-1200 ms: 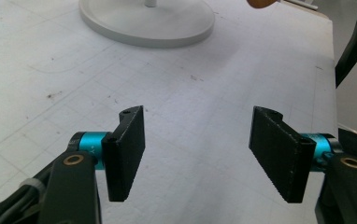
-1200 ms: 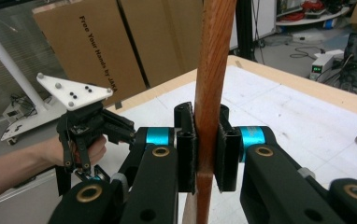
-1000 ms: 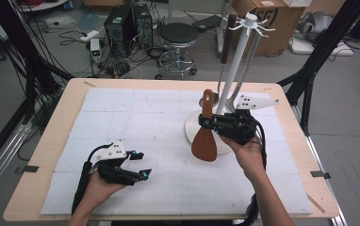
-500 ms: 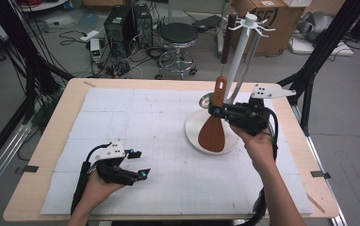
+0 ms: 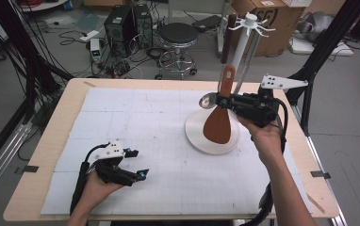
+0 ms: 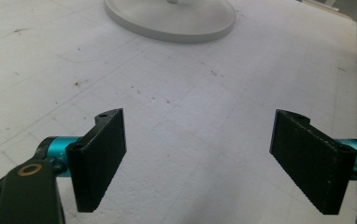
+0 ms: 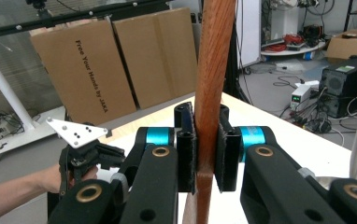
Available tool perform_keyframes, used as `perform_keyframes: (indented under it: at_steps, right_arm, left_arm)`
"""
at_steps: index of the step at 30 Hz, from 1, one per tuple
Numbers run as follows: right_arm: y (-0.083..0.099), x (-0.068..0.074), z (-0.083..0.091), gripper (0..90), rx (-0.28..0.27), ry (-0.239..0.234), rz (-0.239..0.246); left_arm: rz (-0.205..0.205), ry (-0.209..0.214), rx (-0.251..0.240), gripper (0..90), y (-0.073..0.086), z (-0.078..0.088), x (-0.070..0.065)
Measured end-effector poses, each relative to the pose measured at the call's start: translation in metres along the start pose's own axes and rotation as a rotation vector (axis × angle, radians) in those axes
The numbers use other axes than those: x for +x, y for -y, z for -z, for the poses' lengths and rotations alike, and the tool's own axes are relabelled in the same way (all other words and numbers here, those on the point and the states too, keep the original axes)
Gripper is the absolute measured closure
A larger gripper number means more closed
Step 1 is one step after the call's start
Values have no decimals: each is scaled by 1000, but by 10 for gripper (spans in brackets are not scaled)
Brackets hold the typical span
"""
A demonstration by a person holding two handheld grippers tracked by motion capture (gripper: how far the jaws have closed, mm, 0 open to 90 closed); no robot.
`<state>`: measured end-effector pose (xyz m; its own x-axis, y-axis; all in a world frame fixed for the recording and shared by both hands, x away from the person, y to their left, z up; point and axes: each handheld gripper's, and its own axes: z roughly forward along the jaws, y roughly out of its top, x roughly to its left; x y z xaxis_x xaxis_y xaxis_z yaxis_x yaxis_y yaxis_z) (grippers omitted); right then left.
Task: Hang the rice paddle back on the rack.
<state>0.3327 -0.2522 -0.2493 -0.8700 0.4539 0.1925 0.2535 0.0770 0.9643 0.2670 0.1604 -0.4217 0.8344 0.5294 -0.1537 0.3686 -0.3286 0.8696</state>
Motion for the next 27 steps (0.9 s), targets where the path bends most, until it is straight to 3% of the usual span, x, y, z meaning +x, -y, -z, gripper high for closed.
perform_keyframes:
  at_steps: [16,27]
  right_arm:
    - [-31,2,8,819,-18,11,33]
    - [-60,-1,19,819,-36,54,57]
  left_arm:
    - [9,-16,-8,165,-1,1,2]
    - [11,-20,-18,147,-2,1,4]
